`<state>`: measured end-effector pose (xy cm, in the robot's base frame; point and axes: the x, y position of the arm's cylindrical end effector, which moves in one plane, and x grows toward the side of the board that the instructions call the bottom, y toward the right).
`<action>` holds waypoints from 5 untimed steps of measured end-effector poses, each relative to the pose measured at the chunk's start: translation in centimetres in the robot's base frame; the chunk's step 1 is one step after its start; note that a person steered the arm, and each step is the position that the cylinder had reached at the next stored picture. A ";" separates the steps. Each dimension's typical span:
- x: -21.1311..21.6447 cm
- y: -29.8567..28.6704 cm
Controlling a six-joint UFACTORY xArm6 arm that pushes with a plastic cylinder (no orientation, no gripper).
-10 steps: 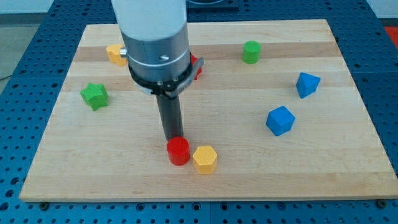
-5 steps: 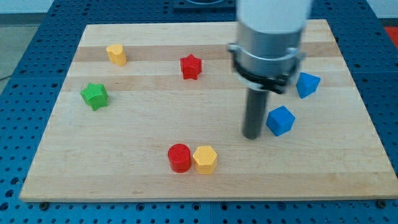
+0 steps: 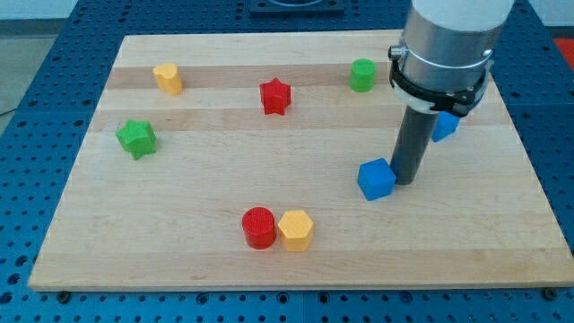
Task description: Push blue cube closer to yellow hexagon
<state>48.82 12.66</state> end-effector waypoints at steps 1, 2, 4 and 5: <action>-2.9 -1.6; -1.4 -2.1; -0.4 0.3; -1.6 -1.5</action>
<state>47.22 11.17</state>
